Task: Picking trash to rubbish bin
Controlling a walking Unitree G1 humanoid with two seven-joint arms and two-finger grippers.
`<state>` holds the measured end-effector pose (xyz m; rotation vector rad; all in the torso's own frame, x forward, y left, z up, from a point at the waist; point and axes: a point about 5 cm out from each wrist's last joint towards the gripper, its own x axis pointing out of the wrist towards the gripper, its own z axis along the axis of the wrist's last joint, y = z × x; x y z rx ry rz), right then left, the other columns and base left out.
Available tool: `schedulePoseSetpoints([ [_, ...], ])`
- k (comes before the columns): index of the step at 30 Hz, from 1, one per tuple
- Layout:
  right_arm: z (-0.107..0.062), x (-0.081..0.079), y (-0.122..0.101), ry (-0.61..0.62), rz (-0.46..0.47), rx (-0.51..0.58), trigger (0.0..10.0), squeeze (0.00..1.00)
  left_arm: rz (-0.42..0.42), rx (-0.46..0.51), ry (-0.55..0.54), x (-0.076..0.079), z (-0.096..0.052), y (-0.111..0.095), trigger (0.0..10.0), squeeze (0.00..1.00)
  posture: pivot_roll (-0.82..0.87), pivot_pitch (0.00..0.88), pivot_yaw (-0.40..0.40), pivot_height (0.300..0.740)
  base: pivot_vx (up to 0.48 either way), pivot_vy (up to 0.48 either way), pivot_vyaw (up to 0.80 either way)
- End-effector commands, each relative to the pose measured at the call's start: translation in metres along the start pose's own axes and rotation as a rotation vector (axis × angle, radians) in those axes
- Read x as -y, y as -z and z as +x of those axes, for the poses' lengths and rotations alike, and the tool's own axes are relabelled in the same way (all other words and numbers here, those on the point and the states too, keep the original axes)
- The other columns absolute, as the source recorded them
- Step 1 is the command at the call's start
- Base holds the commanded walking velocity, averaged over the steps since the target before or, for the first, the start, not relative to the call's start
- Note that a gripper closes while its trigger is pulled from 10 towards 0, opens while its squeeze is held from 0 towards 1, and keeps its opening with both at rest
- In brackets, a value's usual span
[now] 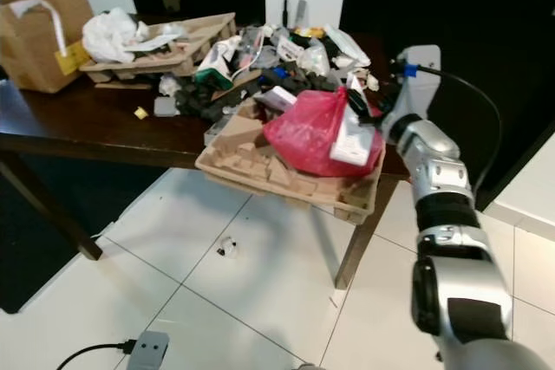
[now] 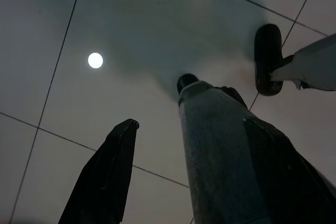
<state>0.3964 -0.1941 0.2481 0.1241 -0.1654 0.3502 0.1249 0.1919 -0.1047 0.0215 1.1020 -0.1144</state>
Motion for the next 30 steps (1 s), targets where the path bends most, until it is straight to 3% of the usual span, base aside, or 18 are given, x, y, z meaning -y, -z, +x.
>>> schedulePoseSetpoints([
  [1,0.003,-0.007,0.010,0.039,-0.013,-0.041,10.0,0.00,-0.010,-0.076,0.035,0.013,-0.002,0.022,10.0,0.00,0.04,0.109,-0.047,0.740,0.000,0.000,0.00],
  [10,0.012,-0.028,0.034,0.058,-0.041,-0.130,10.0,0.00,-0.015,-0.077,0.028,0.010,-0.003,0.025,10.0,0.00,0.05,0.122,-0.055,0.740,0.000,0.000,0.00],
  [20,0.014,-0.042,0.041,0.051,-0.156,-0.172,10.0,0.00,-0.053,-0.062,0.004,0.007,-0.004,0.027,10.0,0.00,0.06,0.141,-0.069,0.740,0.000,0.000,0.00],
  [22,0.016,-0.044,0.039,0.054,-0.144,-0.151,10.0,0.00,-0.066,-0.047,-0.015,0.002,-0.005,0.025,10.0,0.00,0.06,0.141,-0.069,0.740,0.000,0.000,0.00],
  [30,0.018,-0.037,0.027,0.110,-0.144,-0.094,10.0,0.00,-0.091,0.018,-0.059,-0.009,-0.005,0.015,10.0,0.00,0.08,0.150,-0.080,0.740,0.000,0.000,0.00],
])
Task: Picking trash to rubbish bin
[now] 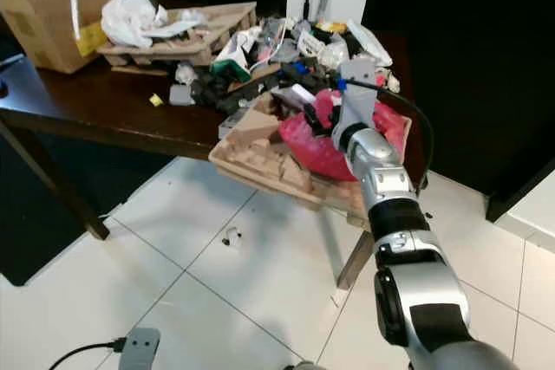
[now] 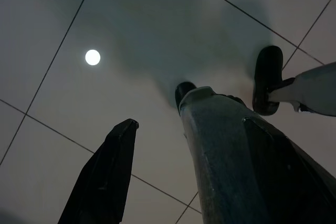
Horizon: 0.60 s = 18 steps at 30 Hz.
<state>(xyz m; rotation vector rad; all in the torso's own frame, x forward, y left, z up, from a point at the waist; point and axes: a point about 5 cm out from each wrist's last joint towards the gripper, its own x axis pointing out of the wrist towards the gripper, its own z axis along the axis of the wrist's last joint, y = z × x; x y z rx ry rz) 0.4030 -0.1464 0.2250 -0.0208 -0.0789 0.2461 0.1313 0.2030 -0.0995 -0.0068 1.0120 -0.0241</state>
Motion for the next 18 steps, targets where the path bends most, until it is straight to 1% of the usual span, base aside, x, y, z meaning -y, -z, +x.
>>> schedulePoseSetpoints([
  [1,0.000,0.010,-0.010,0.036,0.006,0.038,10.0,0.00,-0.043,0.042,-0.007,-0.007,-0.002,-0.003,10.0,0.00,0.09,0.153,-0.084,0.740,0.000,0.000,0.00],
  [2,0.000,0.012,-0.011,0.043,0.008,0.045,10.0,0.00,-0.046,0.079,-0.007,-0.009,-0.001,-0.011,10.0,0.00,0.09,0.153,-0.085,0.740,0.000,0.000,0.00],
  [3,-0.001,0.014,-0.013,0.050,0.006,0.050,10.0,0.00,-0.043,0.142,-0.006,-0.013,0.000,-0.024,10.0,0.00,0.09,0.153,-0.085,0.740,0.000,0.000,0.00],
  [5,-0.001,0.015,-0.014,0.054,0.002,0.051,10.0,0.00,-0.035,0.199,-0.003,-0.016,0.000,-0.036,10.0,0.00,0.09,0.152,-0.085,0.740,0.000,0.000,0.00],
  [8,0.000,0.020,-0.015,0.078,0.005,0.051,10.0,0.00,-0.013,0.329,-0.032,-0.029,-0.004,-0.063,10.0,0.00,0.10,0.151,-0.085,0.740,0.000,0.000,0.00],
  [9,0.000,0.020,-0.015,0.078,0.005,0.051,10.0,0.00,-0.013,0.329,-0.032,-0.029,-0.004,-0.063,10.0,0.00,0.10,0.151,-0.085,0.740,0.000,0.000,0.00],
  [10,0.000,0.022,-0.015,0.093,0.010,0.052,10.0,0.00,0.003,0.392,-0.077,-0.040,-0.007,-0.076,10.0,0.00,0.10,0.149,-0.085,0.740,0.000,0.000,0.00],
  [12,0.000,0.024,-0.015,0.108,0.011,0.048,10.0,0.00,-0.002,0.456,-0.125,-0.051,-0.012,-0.088,10.0,0.00,0.11,0.146,-0.084,0.740,0.000,0.000,0.00],
  [14,0.000,0.026,-0.015,0.122,0.006,0.041,10.0,0.00,-0.025,0.535,-0.183,-0.064,-0.019,-0.102,10.0,0.00,0.11,0.142,-0.084,0.740,0.000,0.000,0.00],
  [15,0.000,0.027,-0.015,0.127,0.004,0.040,10.0,0.00,-0.035,0.560,-0.198,-0.068,-0.021,-0.106,10.0,0.00,0.11,0.142,-0.084,0.740,0.000,0.000,0.00],
  [16,0.000,0.027,-0.015,0.127,0.004,0.040,10.0,0.00,-0.035,0.560,-0.198,-0.068,-0.021,-0.106,10.0,0.00,0.11,0.142,-0.084,0.740,0.000,0.000,0.00],
  [17,0.000,0.031,-0.016,0.141,-0.002,0.034,10.0,0.00,-0.077,0.713,-0.207,-0.081,-0.034,-0.133,10.0,0.00,0.12,0.136,-0.087,0.740,0.000,0.000,0.00],
  [18,0.000,0.033,-0.016,0.145,-0.005,0.031,10.0,0.00,-0.091,0.778,-0.201,-0.085,-0.040,-0.145,10.0,0.00,0.12,0.136,-0.087,0.740,0.000,0.000,0.00],
])
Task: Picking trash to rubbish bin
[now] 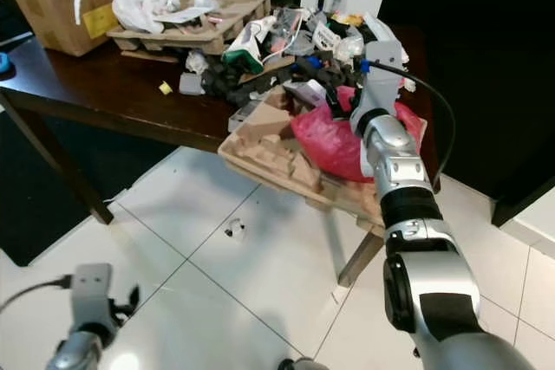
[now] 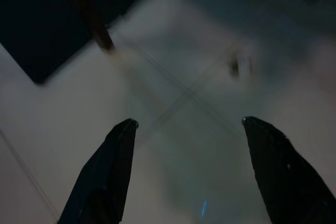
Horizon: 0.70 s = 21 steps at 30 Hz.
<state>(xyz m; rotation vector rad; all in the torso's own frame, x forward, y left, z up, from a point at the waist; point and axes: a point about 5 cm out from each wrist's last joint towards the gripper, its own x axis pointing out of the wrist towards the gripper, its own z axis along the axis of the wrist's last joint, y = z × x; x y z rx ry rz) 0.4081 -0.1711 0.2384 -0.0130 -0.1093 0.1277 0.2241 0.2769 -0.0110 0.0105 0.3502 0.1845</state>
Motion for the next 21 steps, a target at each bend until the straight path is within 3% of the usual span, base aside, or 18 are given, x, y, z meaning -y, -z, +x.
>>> schedulePoseSetpoints([
  [1,0.001,0.007,-0.004,0.026,-0.004,0.002,10.0,0.00,-0.021,0.117,-0.009,-0.010,0.005,-0.023,10.0,0.00,0.12,0.136,-0.087,0.740,0.000,0.000,0.00],
  [3,0.001,0.009,-0.005,0.019,-0.031,-0.002,10.0,0.00,-0.015,0.243,0.047,-0.014,0.010,-0.052,10.0,0.00,0.13,0.132,-0.091,0.740,0.000,0.000,0.00],
  [4,0.001,0.009,-0.005,0.019,-0.031,-0.002,10.0,0.00,-0.015,0.243,0.047,-0.014,0.010,-0.052,10.0,0.00,0.13,0.132,-0.091,0.740,0.000,0.000,0.00],
  [6,0.001,0.012,-0.006,0.012,-0.060,-0.012,10.0,0.00,-0.016,0.364,0.153,-0.015,0.011,-0.086,10.0,0.00,0.13,0.132,-0.090,0.740,0.000,0.000,0.00],
  [7,0.001,0.012,-0.006,0.012,-0.060,-0.012,10.0,0.00,-0.016,0.364,0.153,-0.015,0.011,-0.086,10.0,0.00,0.13,0.132,-0.090,0.740,0.000,0.000,0.00],
  [8,0.001,0.015,-0.006,0.016,-0.068,-0.021,10.0,0.00,-0.017,0.421,0.253,-0.011,0.007,-0.104,10.0,0.00,0.13,0.132,-0.090,0.740,0.000,0.000,0.00],
  [11,0.000,0.022,-0.008,0.030,-0.091,-0.030,10.0,0.00,-0.015,0.506,0.588,0.012,-0.015,-0.140,10.0,0.00,0.13,0.132,-0.088,0.740,0.000,0.000,0.00],
  [13,0.000,0.024,-0.010,0.029,-0.111,-0.027,10.0,0.00,-0.021,0.523,0.808,0.030,-0.037,-0.154,10.0,0.00,0.13,0.131,-0.085,0.740,0.000,0.000,0.00],
  [16,-0.001,0.026,-0.012,0.021,-0.117,-0.027,10.0,0.00,-0.011,0.524,1.037,0.047,-0.063,-0.165,10.0,0.00,0.13,0.130,-0.080,0.740,0.000,0.000,0.00],
  [21,-0.001,0.029,-0.018,-0.009,-0.056,-0.013,10.0,0.00,-0.009,0.481,1.226,0.056,-0.084,-0.167,10.0,0.00,0.13,0.128,-0.071,0.740,0.000,0.000,0.00],
])
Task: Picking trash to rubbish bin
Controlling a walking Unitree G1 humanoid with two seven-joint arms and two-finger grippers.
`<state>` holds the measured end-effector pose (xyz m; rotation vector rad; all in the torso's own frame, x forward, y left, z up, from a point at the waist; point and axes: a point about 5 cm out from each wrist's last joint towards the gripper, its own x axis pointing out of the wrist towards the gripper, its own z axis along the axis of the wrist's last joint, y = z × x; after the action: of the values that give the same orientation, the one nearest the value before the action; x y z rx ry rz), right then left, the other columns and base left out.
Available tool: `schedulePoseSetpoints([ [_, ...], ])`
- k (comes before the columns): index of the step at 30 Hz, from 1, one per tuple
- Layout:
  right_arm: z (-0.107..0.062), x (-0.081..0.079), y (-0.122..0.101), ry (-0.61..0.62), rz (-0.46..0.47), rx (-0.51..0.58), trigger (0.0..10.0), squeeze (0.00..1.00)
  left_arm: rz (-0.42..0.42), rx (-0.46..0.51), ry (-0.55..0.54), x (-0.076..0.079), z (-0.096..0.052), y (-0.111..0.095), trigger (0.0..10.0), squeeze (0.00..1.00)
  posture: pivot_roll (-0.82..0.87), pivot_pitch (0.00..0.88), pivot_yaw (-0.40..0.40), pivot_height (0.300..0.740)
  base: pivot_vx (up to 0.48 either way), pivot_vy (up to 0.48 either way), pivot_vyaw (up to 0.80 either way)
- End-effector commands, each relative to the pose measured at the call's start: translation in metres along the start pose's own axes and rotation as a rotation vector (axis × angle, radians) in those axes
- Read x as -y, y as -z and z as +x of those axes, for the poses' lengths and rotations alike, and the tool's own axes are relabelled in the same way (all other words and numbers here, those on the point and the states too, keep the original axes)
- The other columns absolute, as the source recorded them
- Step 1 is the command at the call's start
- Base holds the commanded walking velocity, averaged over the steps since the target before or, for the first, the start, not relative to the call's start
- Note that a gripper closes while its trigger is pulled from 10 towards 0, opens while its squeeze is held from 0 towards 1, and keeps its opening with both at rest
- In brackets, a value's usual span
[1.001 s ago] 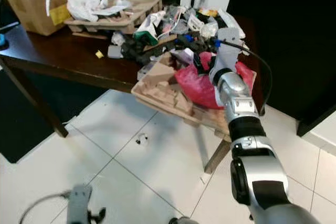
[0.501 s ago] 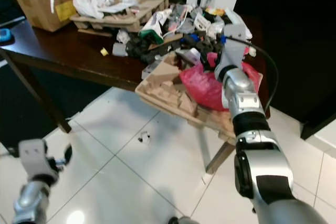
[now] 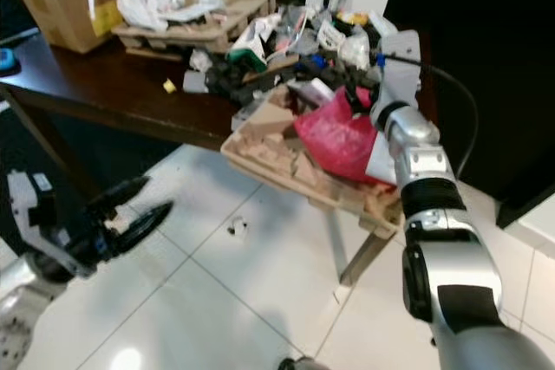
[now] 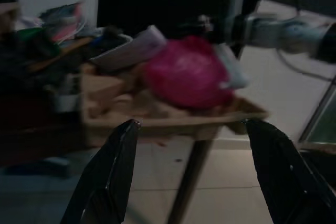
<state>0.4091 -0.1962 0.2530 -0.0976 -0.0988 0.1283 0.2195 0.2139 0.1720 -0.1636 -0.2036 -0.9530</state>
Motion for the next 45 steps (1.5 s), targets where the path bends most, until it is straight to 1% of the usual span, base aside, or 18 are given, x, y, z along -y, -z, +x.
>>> schedulePoseSetpoints([
  [1,-0.001,0.005,-0.005,-0.011,0.043,0.005,10.0,0.00,-0.030,-0.047,0.082,0.010,-0.002,-0.001,10.0,0.00,0.13,0.129,-0.067,0.740,0.000,0.000,0.00],
  [5,-0.002,0.008,-0.006,-0.029,0.076,0.004,10.0,0.00,-0.052,-0.083,0.111,0.015,-0.006,-0.007,10.0,0.00,0.13,0.129,-0.068,0.740,0.000,0.000,0.00],
  [9,-0.003,0.009,-0.005,-0.070,0.105,-0.011,10.0,0.00,-0.046,-0.092,0.079,0.012,-0.011,-0.016,10.0,0.00,0.13,0.128,-0.068,0.740,0.000,0.000,0.00],
  [11,-0.005,0.007,0.005,-0.118,0.082,-0.078,10.0,0.00,0.001,-0.102,0.046,0.009,-0.016,-0.027,10.0,0.00,0.13,0.129,-0.072,0.740,0.000,0.000,0.00],
  [13,-0.005,0.007,0.005,-0.118,0.082,-0.078,10.0,0.00,0.001,-0.102,0.046,0.009,-0.016,-0.027,10.0,0.00,0.13,0.129,-0.072,0.740,0.000,0.000,0.00],
  [14,-0.006,0.007,0.009,-0.124,0.085,-0.100,10.0,0.00,0.024,-0.117,0.030,0.007,-0.020,-0.031,10.0,0.00,0.13,0.130,-0.076,0.740,0.000,0.000,0.00],
  [16,-0.006,0.006,0.015,-0.118,0.108,-0.115,10.0,0.00,0.067,-0.160,-0.009,0.003,-0.029,-0.037,10.0,0.00,0.13,0.131,-0.078,0.740,0.000,0.000,0.00],
  [19,-0.006,0.006,0.018,-0.105,0.119,-0.128,10.0,0.00,0.090,-0.179,-0.030,0.001,-0.033,-0.043,10.0,0.00,0.14,0.133,-0.078,0.740,0.000,0.000,0.00],
  [20,-0.006,0.008,0.022,-0.078,0.126,-0.147,10.0,0.00,0.120,-0.177,-0.042,-0.001,-0.035,-0.053,10.0,0.00,0.14,0.133,-0.078,0.740,0.000,0.000,0.00],
  [21,-0.006,0.008,0.022,-0.078,0.126,-0.147,10.0,0.00,0.120,-0.177,-0.042,-0.001,-0.035,-0.053,10.0,0.00,0.14,0.133,-0.078,0.740,0.000,0.000,0.00],
  [24,-0.006,0.007,0.035,-0.037,0.171,-0.193,10.0,0.00,0.163,-0.153,-0.025,0.003,-0.033,-0.068,10.0,0.00,0.14,0.136,-0.084,0.740,0.000,0.000,0.00],
  [27,-0.007,0.005,0.039,-0.038,0.177,-0.210,10.0,0.00,0.171,-0.149,-0.018,0.005,-0.031,-0.071,10.0,0.00,0.15,0.136,-0.084,0.740,0.000,0.000,0.00],
  [30,-0.007,0.001,0.044,-0.039,0.185,-0.230,10.0,0.00,0.185,-0.115,0.001,0.009,-0.024,-0.074,10.0,0.00,0.15,0.139,-0.084,0.740,0.000,0.000,0.00],
  [33,-0.009,0.006,0.050,0.015,0.161,-0.278,10.0,0.00,0.175,-0.088,0.037,0.015,-0.016,-0.075,10.0,0.00,0.15,0.143,-0.087,0.740,0.000,0.000,0.00],
  [36,-0.010,0.015,0.046,0.035,0.174,-0.273,10.0,0.00,0.158,-0.086,0.067,0.019,-0.011,-0.073,10.0,0.00,0.15,0.143,-0.087,0.740,0.000,0.000,0.00],
  [40,-0.010,0.019,0.039,0.025,0.204,-0.243,10.0,0.00,0.150,-0.086,0.077,0.020,-0.010,-0.071,10.0,0.00,0.14,0.139,-0.087,0.740,0.000,0.000,0.00],
  [44,-0.008,0.022,0.020,-0.027,0.263,-0.160,10.0,0.00,0.142,-0.087,0.083,0.019,-0.008,-0.068,10.0,0.00,0.14,0.133,-0.087,0.740,0.000,0.000,0.00],
  [45,-0.008,0.022,0.020,-0.027,0.263,-0.160,10.0,0.00,0.142,-0.087,0.083,0.019,-0.008,-0.068,10.0,0.00,0.14,0.133,-0.087,0.740,0.000,0.000,0.00],
])
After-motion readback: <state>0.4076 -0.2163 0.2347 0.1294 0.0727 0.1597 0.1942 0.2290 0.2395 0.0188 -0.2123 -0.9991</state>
